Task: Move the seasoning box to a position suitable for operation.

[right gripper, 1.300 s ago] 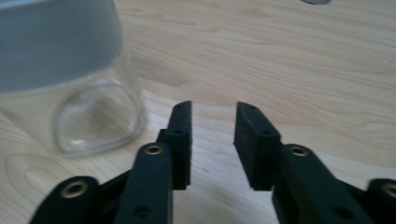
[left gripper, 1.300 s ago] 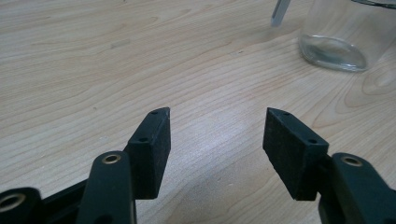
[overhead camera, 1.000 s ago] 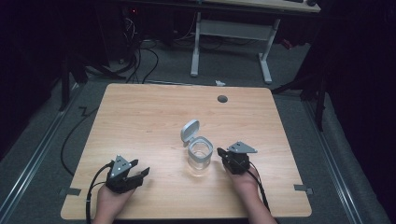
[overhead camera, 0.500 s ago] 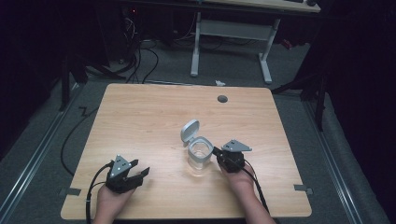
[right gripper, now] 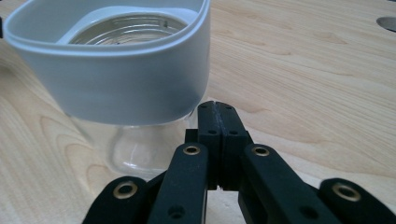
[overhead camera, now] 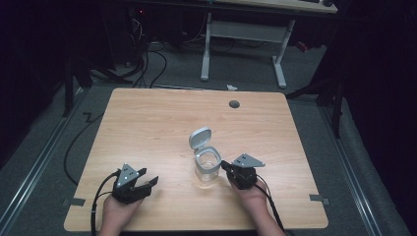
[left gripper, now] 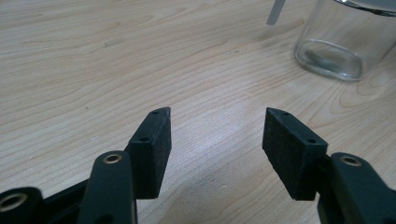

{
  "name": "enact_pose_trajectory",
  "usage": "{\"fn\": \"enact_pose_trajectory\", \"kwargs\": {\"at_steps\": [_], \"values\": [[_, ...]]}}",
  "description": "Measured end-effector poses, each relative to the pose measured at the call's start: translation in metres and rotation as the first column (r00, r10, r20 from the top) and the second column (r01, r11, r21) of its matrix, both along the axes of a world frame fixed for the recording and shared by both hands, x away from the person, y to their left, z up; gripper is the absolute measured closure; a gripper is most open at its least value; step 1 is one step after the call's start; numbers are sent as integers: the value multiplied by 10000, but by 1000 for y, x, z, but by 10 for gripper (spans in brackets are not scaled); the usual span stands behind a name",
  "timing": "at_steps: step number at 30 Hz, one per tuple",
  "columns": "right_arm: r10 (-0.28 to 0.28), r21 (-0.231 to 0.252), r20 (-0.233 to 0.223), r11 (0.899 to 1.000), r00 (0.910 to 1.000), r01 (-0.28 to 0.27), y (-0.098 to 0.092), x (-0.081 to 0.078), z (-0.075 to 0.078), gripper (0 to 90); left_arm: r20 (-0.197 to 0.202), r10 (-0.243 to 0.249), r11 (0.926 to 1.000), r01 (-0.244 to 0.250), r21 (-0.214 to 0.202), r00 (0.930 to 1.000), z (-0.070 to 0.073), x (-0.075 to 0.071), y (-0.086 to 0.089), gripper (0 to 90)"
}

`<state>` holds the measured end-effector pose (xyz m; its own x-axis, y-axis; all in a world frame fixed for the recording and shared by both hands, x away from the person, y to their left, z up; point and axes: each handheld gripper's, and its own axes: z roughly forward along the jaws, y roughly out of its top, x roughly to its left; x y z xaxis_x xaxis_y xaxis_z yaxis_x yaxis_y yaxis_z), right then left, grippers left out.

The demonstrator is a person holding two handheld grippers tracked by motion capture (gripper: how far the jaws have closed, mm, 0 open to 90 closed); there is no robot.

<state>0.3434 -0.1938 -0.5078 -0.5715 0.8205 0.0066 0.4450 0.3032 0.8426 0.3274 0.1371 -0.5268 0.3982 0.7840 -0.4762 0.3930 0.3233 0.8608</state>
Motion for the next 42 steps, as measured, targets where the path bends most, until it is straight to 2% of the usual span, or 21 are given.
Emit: {"fn": "enact_pose_trajectory", "kwargs": {"at_steps": [10,15,18,25,29,30,31,33,34,37,38,39,40,41,42], "values": [[411,244,61,9989,9991,-412,12,-17,-1,900,36,-112,9999,112,18,9999,1,-1,-3,424],[609,433,20,9972,9981,-610,18,-21,-2,898,16,-169,9998,169,-85,9999,2,-2,-5,422],[713,382,34,9967,9974,-714,20,-23,-2,896,16,-247,9996,247,-111,9997,2,-3,-6,420],[718,379,64,9967,9974,-720,20,-24,-2,889,50,-297,9995,297,-113,9995,2,-3,-7,415],[625,390,102,9973,9980,-629,17,-25,-1,879,7,-392,9986,392,-348,9992,5,-4,-9,416],[591,371,32,9976,9982,-592,14,-25,-1,879,213,-463,9979,472,-448,9987,8,-7,-11,417],[591,371,32,9976,9982,-592,14,-25,-1,879,213,-463,9979,472,-448,9987,8,-7,-11,417],[474,335,-61,9983,9989,-472,10,-25,-2,877,336,-666,9964,682,-502,9972,11,-10,-16,415],[340,347,-102,9988,9994,-337,6,-25,-3,869,304,-1038,9931,1053,-517,9941,11,-14,-24,408],[140,373,-168,9992,9998,-134,1,-26,-3,856,374,-1252,9911,1267,-398,9914,11,-18,-32,405],[-123,377,-195,9992,9997,131,-4,-27,-3,850,463,-1554,9873,1568,-271,9868,12,-23,-42,406],[-123,377,-195,9992,9997,131,-4,-27,-3,850,463,-1554,9873,1568,-271,9868,12,-23,-42,407],[-344,347,-271,9988,9990,354,-8,-27,-3,837,482,-1890,9814,1904,-257,9808,13,-29,-51,415],[-344,347,-271,9988,9990,354,-8,-27,-3,837,482,-1890,9814,1904,-257,9808,13,-29,-51,420],[-478,308,-346,9983,9983,488,-11,-26,-3,851,411,-2072,9772,2087,-383,9774,13,-33,-58,427]]}}
